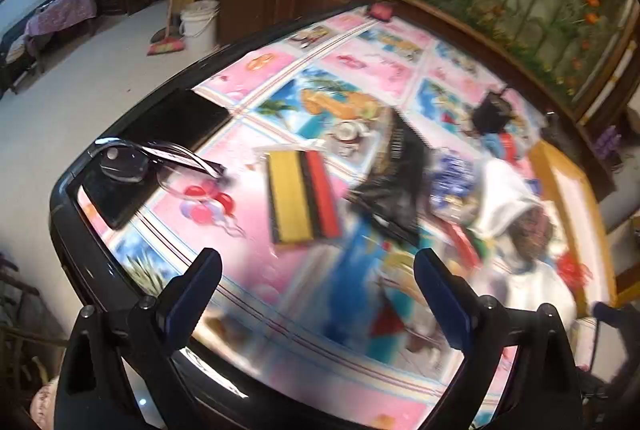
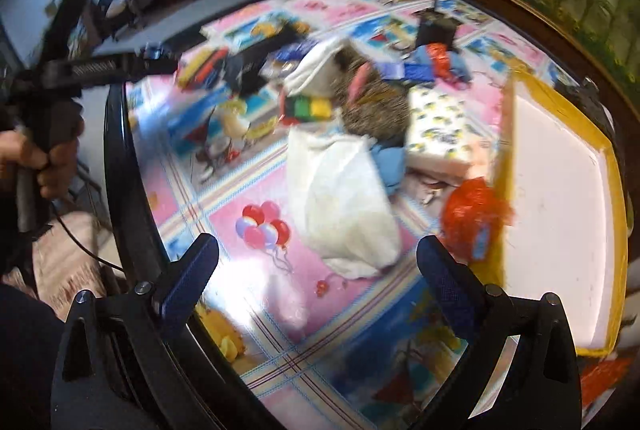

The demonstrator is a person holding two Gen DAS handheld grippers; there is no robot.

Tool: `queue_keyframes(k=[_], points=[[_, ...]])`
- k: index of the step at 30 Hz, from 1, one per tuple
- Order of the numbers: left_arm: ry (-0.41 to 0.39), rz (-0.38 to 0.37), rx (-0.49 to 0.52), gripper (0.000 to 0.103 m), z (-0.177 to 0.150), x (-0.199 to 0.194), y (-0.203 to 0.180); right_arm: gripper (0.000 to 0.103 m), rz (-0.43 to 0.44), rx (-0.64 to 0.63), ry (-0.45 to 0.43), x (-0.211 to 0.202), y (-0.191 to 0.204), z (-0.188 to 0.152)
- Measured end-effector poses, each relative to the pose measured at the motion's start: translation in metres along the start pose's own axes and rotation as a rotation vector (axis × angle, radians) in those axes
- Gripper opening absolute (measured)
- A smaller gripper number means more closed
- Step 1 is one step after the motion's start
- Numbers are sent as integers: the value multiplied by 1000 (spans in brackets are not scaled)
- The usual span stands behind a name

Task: Organize soft objects
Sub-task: 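Grasp the white cloth bag with the right gripper while the left grasps the striped sponge pack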

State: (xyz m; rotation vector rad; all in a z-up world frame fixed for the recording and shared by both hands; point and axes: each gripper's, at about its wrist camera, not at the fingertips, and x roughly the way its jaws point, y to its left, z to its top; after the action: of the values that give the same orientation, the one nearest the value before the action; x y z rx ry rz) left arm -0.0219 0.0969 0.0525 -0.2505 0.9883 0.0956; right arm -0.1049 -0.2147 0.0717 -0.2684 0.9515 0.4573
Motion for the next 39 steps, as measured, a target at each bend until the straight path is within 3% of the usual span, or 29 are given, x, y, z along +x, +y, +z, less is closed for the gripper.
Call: queue_keyframes(k=[4,6,9,13,16,17,18,19,21,22,27,31,33,39], points=[[53,46,-5,94,15,26,4,101,-90,49,-58,-26,-7,2],[69,52,-6,86,20,35,5,101,-106,72,-85,-38,-16,4],[107,74,1,73,27,51,7,101,-99,113,-93,-46,-27,7],[150,68,-10,72,31,71,10,101,-41,133,-65,-45,-29,3],[123,97,31,72,29,73,3,101,-7,117,-38,-38,-24,5],[115,96,47,65,28,73,0,101,-1,110,-25,-34,-21,6],[105,99,65,51,26,72,-3,101,10,106,-13,-31,-19,7],[101,116,98,51,23,71,-8,101,17,100,2,-26,-17,8],[118,67,131,48,16,66,-17,99,22,85,39,-15,-12,9],[121,50,140,48,12,63,-21,96,35,79,59,-8,-9,10],[136,18,201,48,-20,45,-39,63,70,67,168,28,0,12],[150,-14,196,48,-32,35,-36,52,49,47,191,44,8,16],[158,-39,157,49,-31,31,-26,29,48,38,225,54,11,18],[163,-98,50,50,-28,22,3,18,59,26,274,66,16,14]])
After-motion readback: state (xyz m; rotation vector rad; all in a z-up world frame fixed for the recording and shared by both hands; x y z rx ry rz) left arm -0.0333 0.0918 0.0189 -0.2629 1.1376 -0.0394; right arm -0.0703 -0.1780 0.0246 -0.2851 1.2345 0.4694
